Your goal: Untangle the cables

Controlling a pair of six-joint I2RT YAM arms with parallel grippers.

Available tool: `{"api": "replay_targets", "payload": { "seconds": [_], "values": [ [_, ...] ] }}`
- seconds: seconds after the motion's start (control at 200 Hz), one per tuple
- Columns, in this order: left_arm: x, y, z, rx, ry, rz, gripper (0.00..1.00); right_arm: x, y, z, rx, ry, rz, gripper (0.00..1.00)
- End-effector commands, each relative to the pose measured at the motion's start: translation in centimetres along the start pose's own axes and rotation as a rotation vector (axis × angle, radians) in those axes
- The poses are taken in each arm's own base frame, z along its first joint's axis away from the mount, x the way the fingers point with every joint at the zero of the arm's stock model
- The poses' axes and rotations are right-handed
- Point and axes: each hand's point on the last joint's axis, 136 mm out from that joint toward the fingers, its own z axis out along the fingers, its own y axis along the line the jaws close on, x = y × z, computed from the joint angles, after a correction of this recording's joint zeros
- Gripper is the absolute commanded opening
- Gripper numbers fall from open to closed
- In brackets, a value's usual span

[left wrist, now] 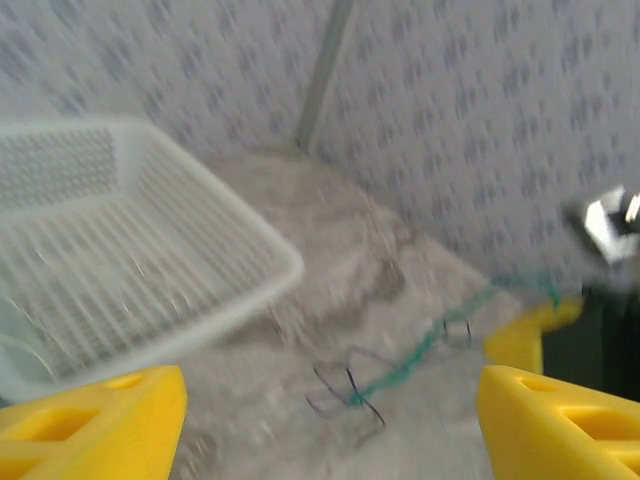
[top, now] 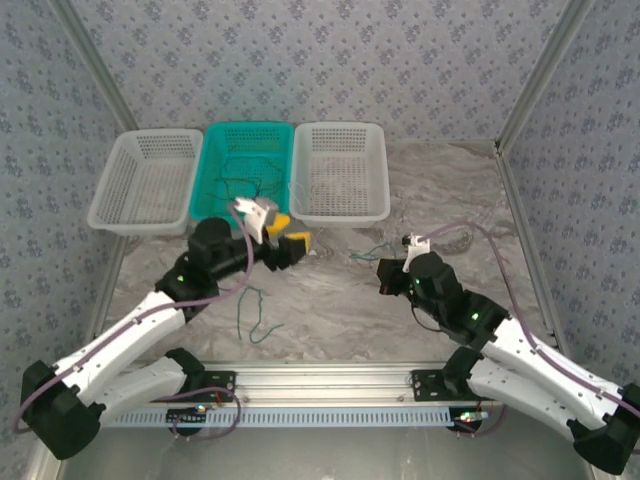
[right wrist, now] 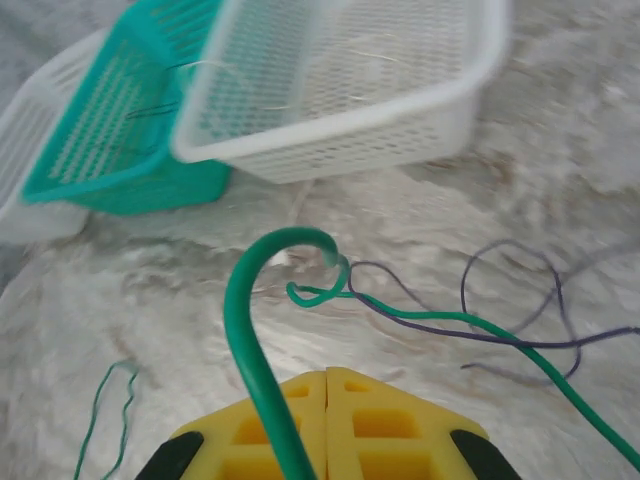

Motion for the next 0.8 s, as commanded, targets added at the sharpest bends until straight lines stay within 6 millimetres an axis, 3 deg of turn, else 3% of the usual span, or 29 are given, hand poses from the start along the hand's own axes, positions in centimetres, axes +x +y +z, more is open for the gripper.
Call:
{"api": "replay_targets", "payload": {
  "seconds": [0.0, 0.245, 0.415, 0.535, 0.64, 0.72, 0.795],
  "values": [
    [-0.3, -1.6, -0.7, 0.051, -0.076, 0.012, 0.76, -1.5, 2.9, -1.4, -0.114, 0.012, -0.157, 0.00],
    [3.9, -0.3, -0.7, 0.004, 0.019, 0.044, 0.76, -4.8, 7.5, -4.0, -0.302, -0.048, -0.198, 0.00],
    [4.7, -1.8, 0.0, 0.111, 0.040, 0.120, 0.77, -6.1, 9.6, -5.5, -0.392, -0.060, -0.225, 0.00],
    [5.6, -2.1, 1.0, 0.151, 0.081, 0.142, 0.77, -6.2, 9.9, -5.6, -0.402, -0.055, -0.220, 0.00],
    [6.6, -2.0, 2.1, 0.165, 0.115, 0.120, 0.77, -6.6, 7.2, -4.8, -0.245, -0.067, -0.178, 0.00],
    [7.9, -1.6, 2.9, 0.147, 0.158, 0.104, 0.77, -6.8, 1.5, -4.5, 0.058, -0.090, -0.057, 0.00],
    [9.2, -1.4, 3.7, 0.119, 0.200, 0.107, 0.77, -5.9, -4.3, -5.7, 0.330, -0.110, 0.016, 0.00]
  ]
}}
